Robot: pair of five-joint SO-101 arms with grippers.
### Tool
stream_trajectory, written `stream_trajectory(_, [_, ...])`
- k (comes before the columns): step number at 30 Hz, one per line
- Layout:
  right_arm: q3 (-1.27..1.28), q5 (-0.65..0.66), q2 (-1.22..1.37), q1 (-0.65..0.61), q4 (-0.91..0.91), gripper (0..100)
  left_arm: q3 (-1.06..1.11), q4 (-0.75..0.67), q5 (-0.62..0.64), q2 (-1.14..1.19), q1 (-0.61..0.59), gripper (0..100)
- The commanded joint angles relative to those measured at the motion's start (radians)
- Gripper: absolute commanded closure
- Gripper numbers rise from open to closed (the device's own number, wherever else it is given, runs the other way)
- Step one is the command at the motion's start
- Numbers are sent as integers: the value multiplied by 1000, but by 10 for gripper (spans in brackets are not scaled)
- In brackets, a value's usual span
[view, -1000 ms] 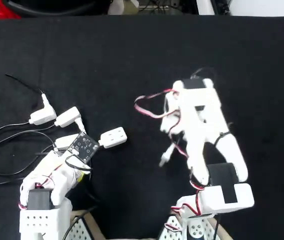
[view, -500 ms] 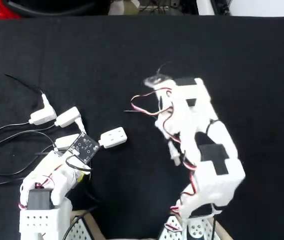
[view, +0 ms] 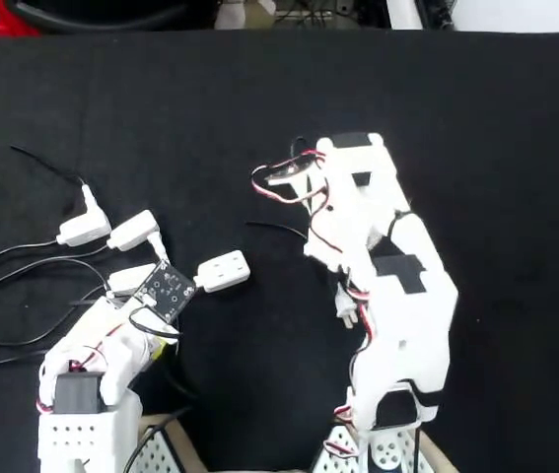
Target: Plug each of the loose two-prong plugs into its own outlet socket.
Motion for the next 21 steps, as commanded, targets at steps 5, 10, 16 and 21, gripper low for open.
stream_trajectory(5, [-77, 3, 104, -15, 35, 793, -10, 0, -9, 5, -5, 780])
stream_trajectory(10, [-93, -31, 140, -15, 37, 981, -8, 0, -11, 5, -4, 780])
stream_trajectory(16, [-90, -31, 200, -20, 38, 939, -8, 0, -11, 5, -4, 780])
stream_trajectory(21, [-90, -32, 217, -20, 40, 939, -8, 0, -11, 5, -4, 780])
